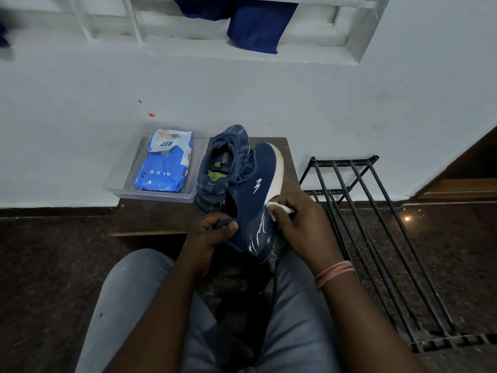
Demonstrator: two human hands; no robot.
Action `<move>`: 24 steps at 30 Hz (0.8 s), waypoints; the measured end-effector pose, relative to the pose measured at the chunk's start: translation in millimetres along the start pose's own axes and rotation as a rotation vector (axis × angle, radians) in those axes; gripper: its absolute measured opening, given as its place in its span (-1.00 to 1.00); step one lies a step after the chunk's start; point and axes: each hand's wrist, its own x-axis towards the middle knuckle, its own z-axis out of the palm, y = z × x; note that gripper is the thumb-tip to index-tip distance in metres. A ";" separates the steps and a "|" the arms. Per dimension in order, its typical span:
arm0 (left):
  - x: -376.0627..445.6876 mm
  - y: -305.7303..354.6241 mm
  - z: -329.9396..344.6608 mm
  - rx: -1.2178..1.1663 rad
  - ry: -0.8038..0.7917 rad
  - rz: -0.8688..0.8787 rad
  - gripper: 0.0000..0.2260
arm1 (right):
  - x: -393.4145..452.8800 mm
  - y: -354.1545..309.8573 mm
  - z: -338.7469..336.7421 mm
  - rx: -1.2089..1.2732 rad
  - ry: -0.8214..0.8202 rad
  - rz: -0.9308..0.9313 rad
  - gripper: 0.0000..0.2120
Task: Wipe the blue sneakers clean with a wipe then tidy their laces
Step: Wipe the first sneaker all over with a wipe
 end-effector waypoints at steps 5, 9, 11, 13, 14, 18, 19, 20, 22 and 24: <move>-0.3 2.4 1.3 0.011 0.010 -0.012 -0.80 | -14.0 1.8 0.4 0.029 -0.042 -0.119 -0.96; -2.5 2.5 4.7 0.026 -0.009 0.000 -0.97 | -8.8 -0.3 9.0 0.029 0.102 -0.026 -0.97; -3.5 1.4 4.8 0.015 -0.004 0.000 -0.93 | -9.9 -3.4 9.9 0.057 0.068 -0.057 -0.96; -3.6 1.3 3.6 0.020 0.008 -0.006 -0.86 | -13.7 -6.8 5.1 0.083 -0.036 -0.122 -0.94; -3.6 1.8 3.2 0.017 0.012 -0.007 -0.85 | -16.1 -8.5 2.0 0.098 -0.091 -0.134 -0.94; -4.8 3.9 7.4 0.032 -0.014 -0.004 -0.94 | -16.6 -6.7 1.2 0.053 -0.068 -0.126 -0.95; -5.4 4.3 9.1 0.039 -0.023 -0.001 -0.92 | -15.3 -6.3 1.4 0.026 -0.034 -0.110 -0.96; -6.2 4.7 10.0 0.046 -0.027 0.002 -0.89 | -15.2 -7.4 1.3 0.008 -0.014 -0.114 -0.95; -6.3 4.3 10.4 0.042 -0.018 0.006 -0.88 | -17.8 -11.7 0.4 -0.008 -0.029 -0.181 -0.95; -6.7 4.9 9.5 0.024 -0.003 -0.008 -0.93 | -22.7 -15.9 -0.8 0.033 -0.136 -0.211 -0.96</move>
